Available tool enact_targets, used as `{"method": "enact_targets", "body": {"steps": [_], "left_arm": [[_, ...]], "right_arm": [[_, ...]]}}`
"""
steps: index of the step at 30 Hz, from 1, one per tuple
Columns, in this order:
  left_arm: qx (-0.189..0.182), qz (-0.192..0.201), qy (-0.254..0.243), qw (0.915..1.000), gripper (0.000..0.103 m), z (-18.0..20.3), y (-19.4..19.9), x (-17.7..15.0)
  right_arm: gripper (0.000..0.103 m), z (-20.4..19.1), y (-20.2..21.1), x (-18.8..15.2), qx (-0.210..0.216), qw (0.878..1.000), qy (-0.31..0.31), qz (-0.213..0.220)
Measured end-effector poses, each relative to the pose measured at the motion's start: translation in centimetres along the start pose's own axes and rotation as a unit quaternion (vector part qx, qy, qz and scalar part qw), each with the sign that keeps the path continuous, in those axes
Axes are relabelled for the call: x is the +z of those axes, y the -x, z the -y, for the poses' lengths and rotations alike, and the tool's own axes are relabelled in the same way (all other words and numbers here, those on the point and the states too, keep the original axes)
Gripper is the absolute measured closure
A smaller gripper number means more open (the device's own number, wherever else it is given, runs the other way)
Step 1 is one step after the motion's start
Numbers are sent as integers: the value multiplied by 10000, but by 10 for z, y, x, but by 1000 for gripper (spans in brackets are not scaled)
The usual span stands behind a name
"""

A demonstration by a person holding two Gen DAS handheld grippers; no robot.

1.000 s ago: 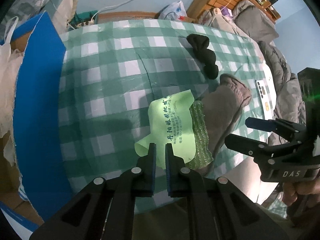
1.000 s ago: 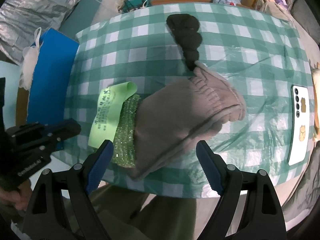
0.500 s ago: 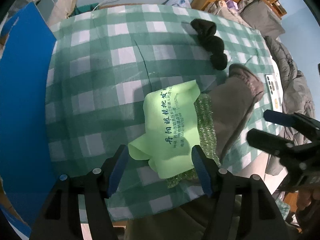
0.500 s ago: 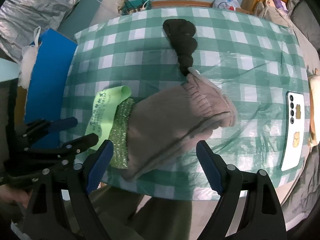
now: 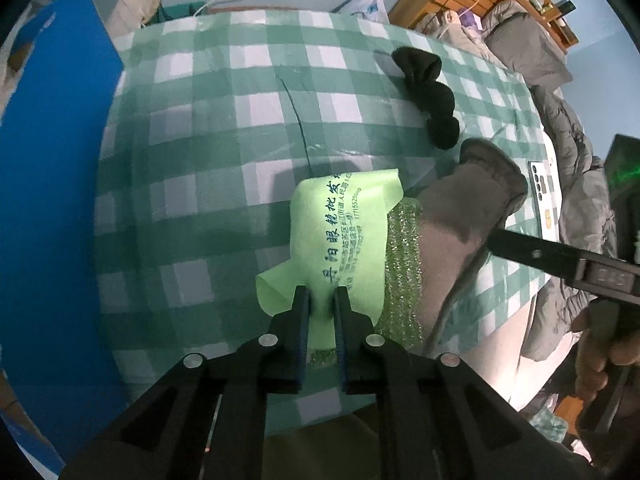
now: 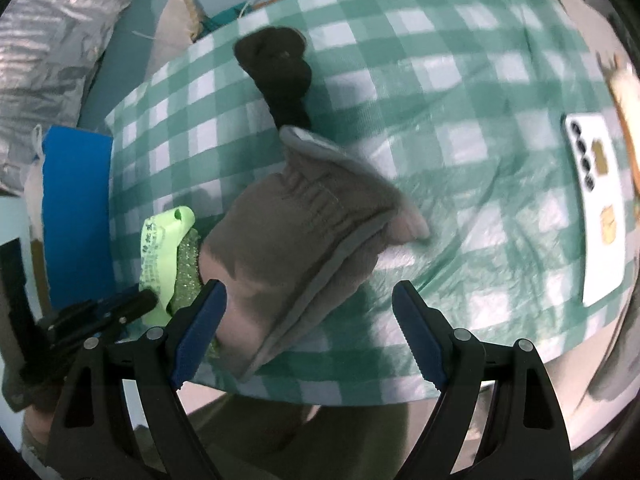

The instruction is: Organize soft objects

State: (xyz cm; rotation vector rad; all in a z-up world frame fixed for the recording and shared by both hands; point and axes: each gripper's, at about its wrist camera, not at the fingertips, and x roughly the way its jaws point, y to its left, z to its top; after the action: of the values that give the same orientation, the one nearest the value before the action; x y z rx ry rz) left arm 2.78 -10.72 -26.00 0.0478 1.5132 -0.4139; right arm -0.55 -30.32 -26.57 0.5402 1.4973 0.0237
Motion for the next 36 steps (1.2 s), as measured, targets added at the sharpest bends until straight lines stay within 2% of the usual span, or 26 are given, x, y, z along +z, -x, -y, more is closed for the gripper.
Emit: {"method": "enact_targets", "body": {"steps": [5,8,11,12,13,15,16,19,20,24,30,36], "left_arm": [[30,63,47,10000,91,-3,8,0],[87,-54,68,9999,90,-3,3,1],[139,-194,85,9997,70,-4,-4,0],[155,-194,104,9996,59,-3,-4,0],[169,-172,105,9997,53,-3,-4,-1],[188,-122,45,9997,48,-1,-3,-1],[185,-134,36,9997,43,1,-3,0],[216,-116,-11,9997,39,4,-2,1],[221,-114,-13,9997,39,5,-1,2],[180,-94,9,9998,38,10,2,4],[173,-3,-18,9998,36,14,13,4],[122,182,17,9998,32,17,29,6]], "right_arm": [[19,-1,-18,-1,265,9992,-239,-157],[19,-2,-27,0,354,9986,-334,-202],[19,-1,-32,1,331,9987,-355,-179],[21,-2,-33,1,331,9988,-342,-135],[30,-1,-32,0,327,9989,-326,-97],[42,-2,-30,0,336,9991,-264,-9],[53,-3,-29,0,356,9991,-237,34],[77,-5,-19,0,494,9985,-137,181],[80,-6,-16,1,592,9980,-95,201],[84,-13,-5,1,707,9970,78,293],[84,-25,24,0,676,9960,379,452],[84,-27,43,1,894,9936,410,562]]}}
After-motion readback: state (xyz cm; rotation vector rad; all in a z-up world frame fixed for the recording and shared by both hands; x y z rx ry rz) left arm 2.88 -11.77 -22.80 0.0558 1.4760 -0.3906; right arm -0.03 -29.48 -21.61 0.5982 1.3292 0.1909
